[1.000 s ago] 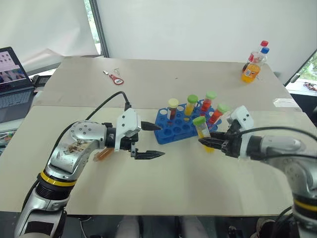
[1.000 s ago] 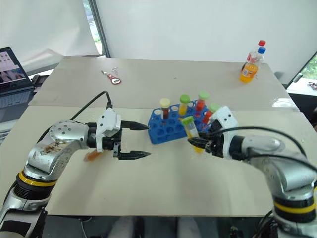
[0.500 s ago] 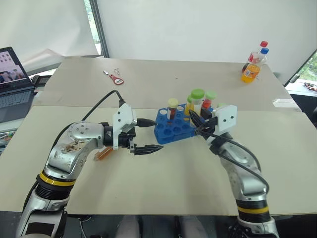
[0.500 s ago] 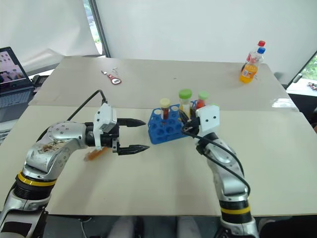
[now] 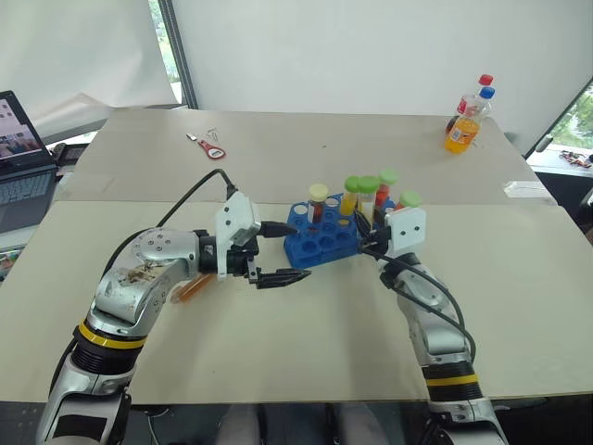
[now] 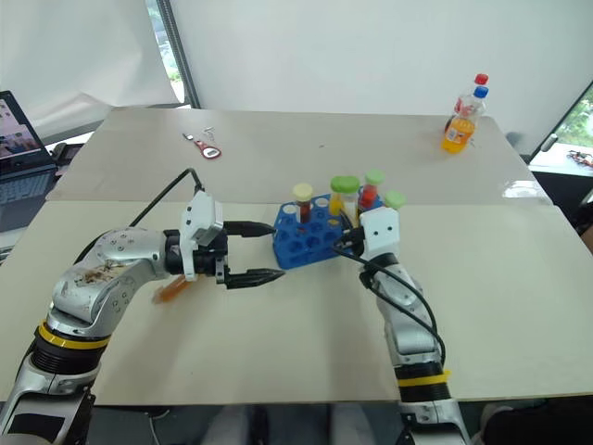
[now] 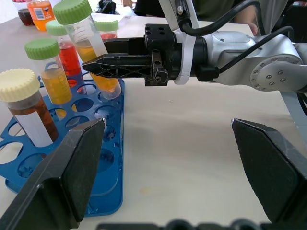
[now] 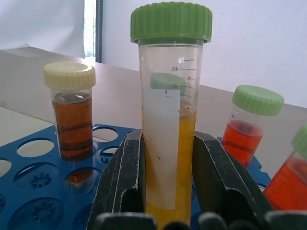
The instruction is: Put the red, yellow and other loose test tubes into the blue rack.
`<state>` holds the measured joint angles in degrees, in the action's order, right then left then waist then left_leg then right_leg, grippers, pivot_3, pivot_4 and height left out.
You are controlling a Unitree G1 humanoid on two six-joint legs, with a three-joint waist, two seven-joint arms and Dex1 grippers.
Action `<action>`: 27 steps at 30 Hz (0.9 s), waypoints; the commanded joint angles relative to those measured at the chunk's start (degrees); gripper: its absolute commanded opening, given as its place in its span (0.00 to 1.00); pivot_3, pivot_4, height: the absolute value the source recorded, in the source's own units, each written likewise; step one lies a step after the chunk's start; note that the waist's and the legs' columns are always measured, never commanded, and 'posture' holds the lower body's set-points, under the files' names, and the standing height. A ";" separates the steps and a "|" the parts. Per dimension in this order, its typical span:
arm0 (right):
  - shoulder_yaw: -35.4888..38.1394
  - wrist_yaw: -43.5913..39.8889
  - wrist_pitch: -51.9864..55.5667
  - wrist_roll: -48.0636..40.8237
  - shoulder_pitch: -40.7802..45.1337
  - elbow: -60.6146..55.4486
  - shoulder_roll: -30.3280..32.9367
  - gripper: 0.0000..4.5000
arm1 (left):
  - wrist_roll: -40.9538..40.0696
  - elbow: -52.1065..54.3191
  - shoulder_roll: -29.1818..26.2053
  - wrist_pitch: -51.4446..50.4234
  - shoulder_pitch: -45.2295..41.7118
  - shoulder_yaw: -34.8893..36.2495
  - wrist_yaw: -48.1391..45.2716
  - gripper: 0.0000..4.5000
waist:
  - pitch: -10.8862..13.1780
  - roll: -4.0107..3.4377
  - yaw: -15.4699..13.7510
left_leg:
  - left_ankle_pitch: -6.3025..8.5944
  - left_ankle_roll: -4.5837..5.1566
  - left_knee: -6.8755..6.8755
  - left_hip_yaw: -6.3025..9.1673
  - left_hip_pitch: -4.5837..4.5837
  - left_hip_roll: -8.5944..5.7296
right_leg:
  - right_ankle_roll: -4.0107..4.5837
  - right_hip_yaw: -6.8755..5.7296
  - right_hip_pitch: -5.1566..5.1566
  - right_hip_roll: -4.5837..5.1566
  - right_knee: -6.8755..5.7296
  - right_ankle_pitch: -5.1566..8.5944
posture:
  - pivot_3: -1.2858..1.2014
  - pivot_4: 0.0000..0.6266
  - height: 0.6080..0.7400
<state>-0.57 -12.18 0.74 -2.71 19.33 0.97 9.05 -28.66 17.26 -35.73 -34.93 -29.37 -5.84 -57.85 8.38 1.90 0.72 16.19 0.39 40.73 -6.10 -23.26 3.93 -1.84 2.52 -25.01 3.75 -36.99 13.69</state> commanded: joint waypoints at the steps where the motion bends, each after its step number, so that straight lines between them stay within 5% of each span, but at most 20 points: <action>1: 0.05 2.01 -3.38 1.36 1.40 1.17 -0.99 0.22 | -0.90 2.21 -0.02 -0.07 -1.62 0.71 0.47 1.00 | 0.00 0.00 0.01 | 0.00 0.00 0.00 0.00 0.00 0.00 | 0.00 0.00 0.00 0.00 -0.01 0.00 | 0.52 0.24 1.00; 20: 0.10 7.20 -10.12 1.48 0.66 6.75 -7.23 0.22 | -0.85 1.40 1.06 0.39 -1.21 1.64 2.75 1.00 | 0.00 -0.01 0.18 | -0.05 -0.08 -0.02 0.00 0.04 0.01 | 0.01 0.04 0.00 -0.01 -0.05 0.00 | 0.52 0.24 1.00; 21: 0.30 7.24 -10.24 0.99 0.58 6.77 -7.56 0.44 | -1.00 1.18 1.29 0.30 -1.33 1.91 3.13 1.00 | 0.00 -0.01 0.18 | -0.05 -0.08 -0.02 0.00 0.04 0.01 | 0.01 0.04 0.00 -0.01 -0.05 0.00 | 0.52 0.24 1.00; 27: 1.44 7.11 -6.51 0.25 -0.95 3.39 -6.84 0.89 | -1.88 0.73 1.52 -1.22 -2.12 3.42 5.21 1.00 | 0.01 -0.01 0.08 | -0.05 -0.08 -0.02 0.00 0.03 0.01 | 0.01 0.05 0.00 -0.01 -0.05 0.00 | 0.52 0.24 1.00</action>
<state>-0.21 -4.99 -6.63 -1.43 18.94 8.13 1.59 -29.52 17.30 -33.90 -35.59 -29.99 -4.56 -53.40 8.39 1.89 0.80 16.14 0.31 40.71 -6.10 -23.23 3.94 -1.83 2.56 -25.02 3.74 -37.05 13.68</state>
